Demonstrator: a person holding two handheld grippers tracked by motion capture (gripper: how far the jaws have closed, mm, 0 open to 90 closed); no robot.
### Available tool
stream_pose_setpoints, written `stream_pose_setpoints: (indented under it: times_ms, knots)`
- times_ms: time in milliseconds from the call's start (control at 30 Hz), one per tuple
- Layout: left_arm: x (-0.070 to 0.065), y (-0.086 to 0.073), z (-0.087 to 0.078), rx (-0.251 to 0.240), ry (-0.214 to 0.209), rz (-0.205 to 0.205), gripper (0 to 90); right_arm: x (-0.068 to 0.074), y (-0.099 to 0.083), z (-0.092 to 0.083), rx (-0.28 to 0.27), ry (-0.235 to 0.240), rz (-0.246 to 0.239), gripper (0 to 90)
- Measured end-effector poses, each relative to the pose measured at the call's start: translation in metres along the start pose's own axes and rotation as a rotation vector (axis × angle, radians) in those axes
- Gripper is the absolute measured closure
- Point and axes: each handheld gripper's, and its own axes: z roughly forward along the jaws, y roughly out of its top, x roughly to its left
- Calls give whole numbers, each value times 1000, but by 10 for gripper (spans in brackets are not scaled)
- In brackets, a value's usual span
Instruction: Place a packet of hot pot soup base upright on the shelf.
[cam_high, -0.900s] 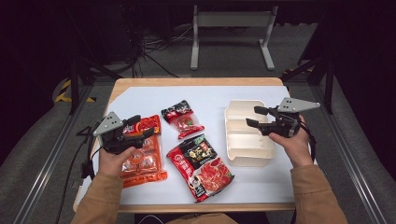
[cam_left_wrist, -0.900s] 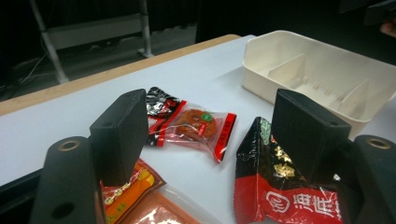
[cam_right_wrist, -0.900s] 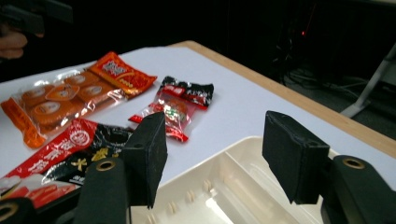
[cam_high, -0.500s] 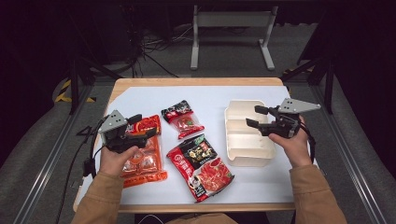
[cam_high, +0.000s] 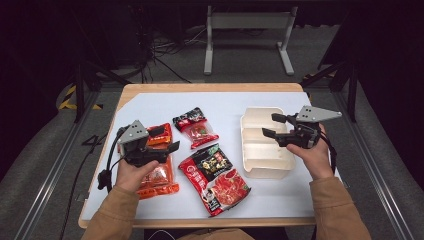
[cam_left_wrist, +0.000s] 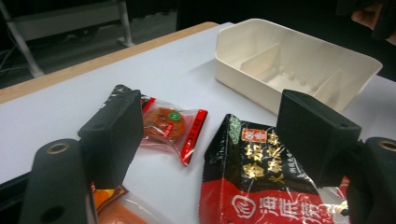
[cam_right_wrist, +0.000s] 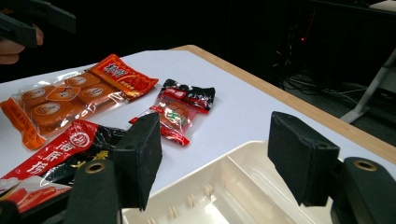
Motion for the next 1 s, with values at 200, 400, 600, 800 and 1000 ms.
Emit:
stream_pose_setpoints:
  times_ms: [200,400,600,800,1000]
  knots:
    - [-11,-1,10,31,-30,26,240,2,1,1,5,5,-4,355]
    - [-16,-4,21,83,-51,40,239,8,4,2,5,10,-25,355]
    - [-13,-13,33,133,-49,11,240,9,4,4,11,13,-28,355]
    - [-9,-27,48,198,-27,-21,283,11,4,7,21,16,-35,355]
    - [-7,-37,59,247,-16,-39,333,11,3,7,20,18,-35,354]
